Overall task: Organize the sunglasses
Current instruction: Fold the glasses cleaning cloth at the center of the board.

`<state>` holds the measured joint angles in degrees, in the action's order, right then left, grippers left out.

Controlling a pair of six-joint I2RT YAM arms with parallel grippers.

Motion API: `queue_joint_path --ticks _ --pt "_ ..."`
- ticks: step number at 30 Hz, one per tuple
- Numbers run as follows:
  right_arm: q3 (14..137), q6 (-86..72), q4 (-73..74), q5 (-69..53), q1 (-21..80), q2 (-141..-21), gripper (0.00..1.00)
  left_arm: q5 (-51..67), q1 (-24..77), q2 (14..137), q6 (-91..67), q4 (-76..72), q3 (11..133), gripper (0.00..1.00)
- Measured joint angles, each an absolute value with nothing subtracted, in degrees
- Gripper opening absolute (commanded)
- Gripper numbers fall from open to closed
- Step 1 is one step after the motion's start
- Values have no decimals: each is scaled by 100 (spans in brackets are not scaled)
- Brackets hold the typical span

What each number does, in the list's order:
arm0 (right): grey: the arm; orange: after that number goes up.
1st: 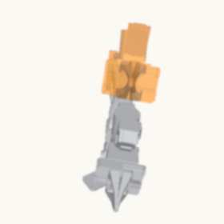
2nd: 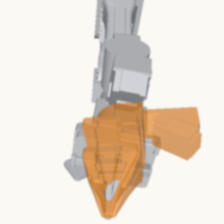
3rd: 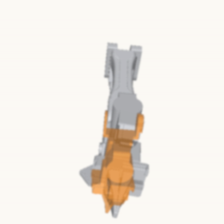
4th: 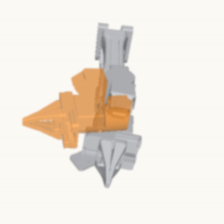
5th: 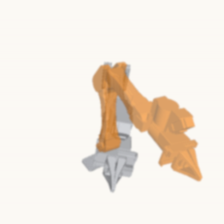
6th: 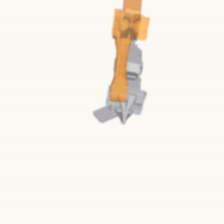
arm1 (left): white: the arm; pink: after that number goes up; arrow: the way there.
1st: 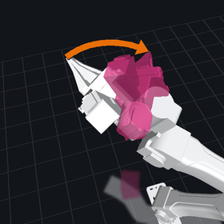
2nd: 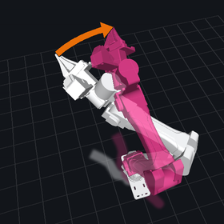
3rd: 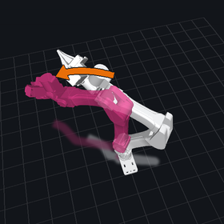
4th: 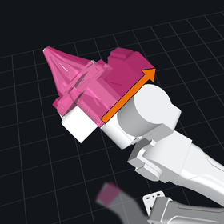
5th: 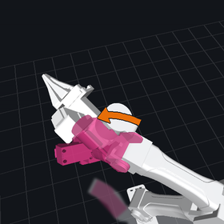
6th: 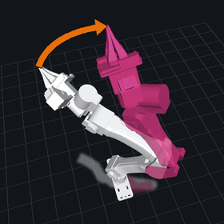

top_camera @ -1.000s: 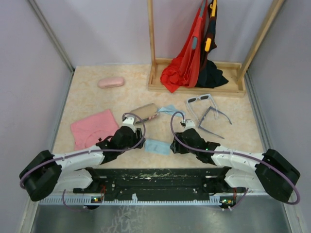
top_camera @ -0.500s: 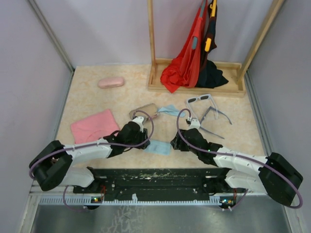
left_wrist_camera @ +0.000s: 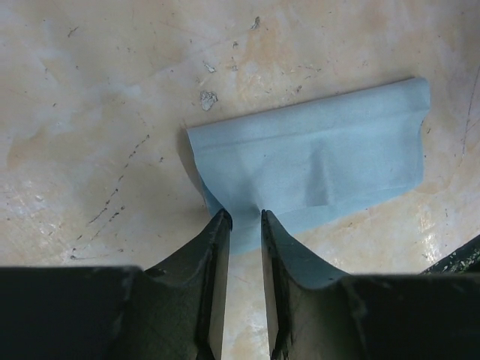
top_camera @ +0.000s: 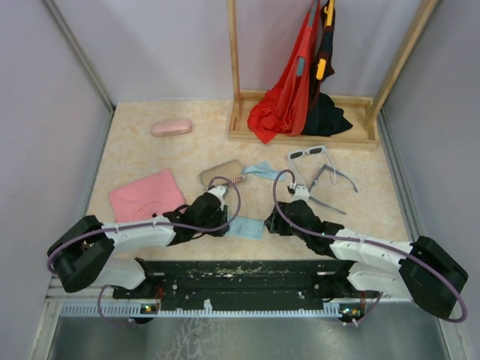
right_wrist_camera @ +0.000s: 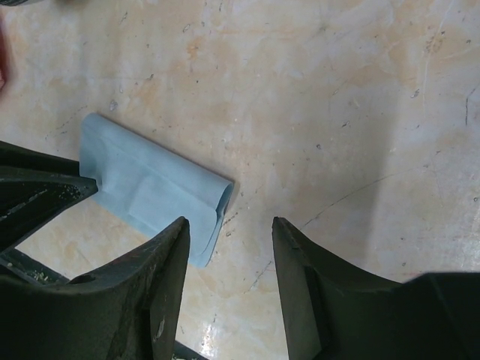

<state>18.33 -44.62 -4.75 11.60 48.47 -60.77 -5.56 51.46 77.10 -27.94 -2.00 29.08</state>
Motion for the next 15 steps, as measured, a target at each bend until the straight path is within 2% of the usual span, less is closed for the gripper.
queue_joint_path --ticks 15 --pt "1824 -4458 -475 1039 4847 -6075 47 -744 5218 7712 -2897 -106 2908 6"
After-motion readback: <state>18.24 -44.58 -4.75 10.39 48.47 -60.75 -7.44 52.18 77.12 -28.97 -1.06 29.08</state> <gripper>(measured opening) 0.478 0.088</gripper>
